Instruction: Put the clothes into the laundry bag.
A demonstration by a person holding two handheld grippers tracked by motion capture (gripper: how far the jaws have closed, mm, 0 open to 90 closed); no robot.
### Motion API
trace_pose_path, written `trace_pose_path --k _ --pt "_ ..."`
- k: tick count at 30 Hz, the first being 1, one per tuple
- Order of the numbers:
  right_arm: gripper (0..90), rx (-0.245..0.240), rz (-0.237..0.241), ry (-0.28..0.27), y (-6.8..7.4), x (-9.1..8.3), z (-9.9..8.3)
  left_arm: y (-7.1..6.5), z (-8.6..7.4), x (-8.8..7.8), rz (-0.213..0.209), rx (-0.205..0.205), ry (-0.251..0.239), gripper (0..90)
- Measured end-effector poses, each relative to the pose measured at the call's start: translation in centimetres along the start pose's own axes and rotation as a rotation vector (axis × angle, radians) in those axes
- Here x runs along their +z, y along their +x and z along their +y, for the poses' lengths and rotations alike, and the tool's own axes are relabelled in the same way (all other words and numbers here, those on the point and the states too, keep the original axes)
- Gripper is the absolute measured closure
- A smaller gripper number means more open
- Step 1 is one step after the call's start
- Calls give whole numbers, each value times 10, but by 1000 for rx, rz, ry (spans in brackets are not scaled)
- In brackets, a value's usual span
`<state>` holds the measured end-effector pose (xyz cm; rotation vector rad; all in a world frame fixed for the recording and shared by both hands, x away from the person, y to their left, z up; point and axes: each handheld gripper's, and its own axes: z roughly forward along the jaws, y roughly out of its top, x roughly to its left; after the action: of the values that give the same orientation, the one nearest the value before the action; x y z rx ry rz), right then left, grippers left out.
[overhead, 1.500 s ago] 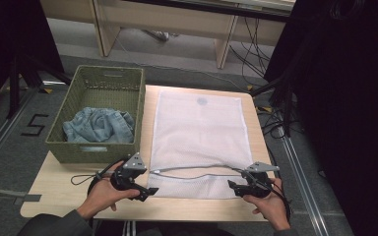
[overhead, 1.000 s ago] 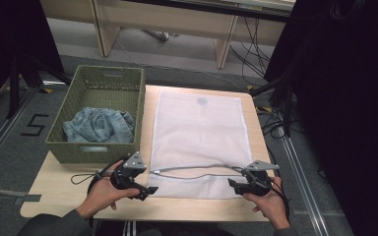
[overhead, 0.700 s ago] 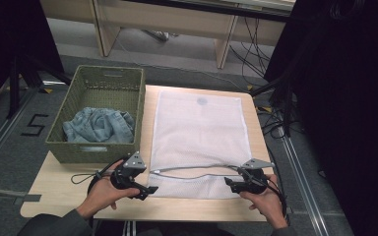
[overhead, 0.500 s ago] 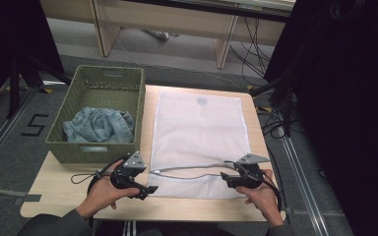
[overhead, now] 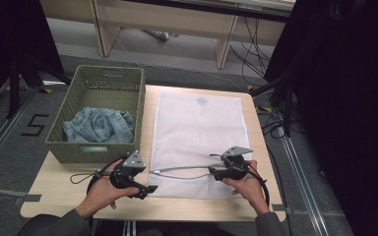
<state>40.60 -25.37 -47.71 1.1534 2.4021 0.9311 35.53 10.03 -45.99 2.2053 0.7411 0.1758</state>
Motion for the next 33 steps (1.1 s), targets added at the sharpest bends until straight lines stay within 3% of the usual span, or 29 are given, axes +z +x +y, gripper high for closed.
trace_pose_path --k 1,3,4,5,6,7,8,10,11,13,15,16,17,20,21,22,23,24,27,28,30,31,32,33 --pt "303 -3 -2 -34 1 5 0 0 0 0 0 3 2 177" --pt "287 -41 10 -4 1 7 2 0 0 0 0 2 1 177" --pt "286 -54 -2 -47 1 12 2 0 0 0 -4 3 -2 177" --pt "283 -51 14 -3 2 10 4 0 0 -1 -2 1 0 176" --pt "278 -54 10 -43 2 15 4 0 0 0 -2 -3 -4 177" --pt "274 -67 18 2 2 14 6 0 0 -1 -2 -2 -3 177" --pt "274 -61 9 -24 4 20 5 1 0 0 6 -1 -2 177" --pt "274 -63 4 -16 4 26 6 1 0 0 4 0 -2 177" --pt "275 -84 7 -5 3 28 7 1 0 0 4 -2 -3 177" --pt "275 -66 8 -1 4 33 8 1 0 0 5 -2 -3 177" --pt "275 -64 22 40 4 34 10 1 0 0 -1 2 0 176" --pt "275 -59 22 25 5 37 10 1 0 0 2 9 3 177" --pt "275 -84 10 -14 4 41 10 1 0 0 2 9 3 177" --pt "272 -94 32 43 7 43 12 1 0 0 -2 4 2 177" --pt "270 -108 24 13 7 48 11 1 0 0 -2 3 1 177" --pt "270 -100 18 26 8 49 12 1 0 0 5 2 2 177" --pt "271 -96 30 65 8 47 13 1 0 0 6 0 2 177" --pt "273 -85 15 13 8 52 12 1 0 0 2 -1 0 177" --pt "265 -92 21 53 3 51 14 1 0 0 -1 4 3 177" --pt "268 -62 7 4 4 55 13 1 0 0 -1 4 3 177" --pt "283 -82 -6 44 0 52 15 1 0 -1 0 5 3 177" --pt "292 -92 -36 -15 -1 56 14 1 0 0 0 3 2 177" --pt "296 -69 -31 18 -1 53 16 1 0 0 0 4 2 177" --pt "305 -92 -42 20 -3 52 16 1 0 0 1 3 2 177"
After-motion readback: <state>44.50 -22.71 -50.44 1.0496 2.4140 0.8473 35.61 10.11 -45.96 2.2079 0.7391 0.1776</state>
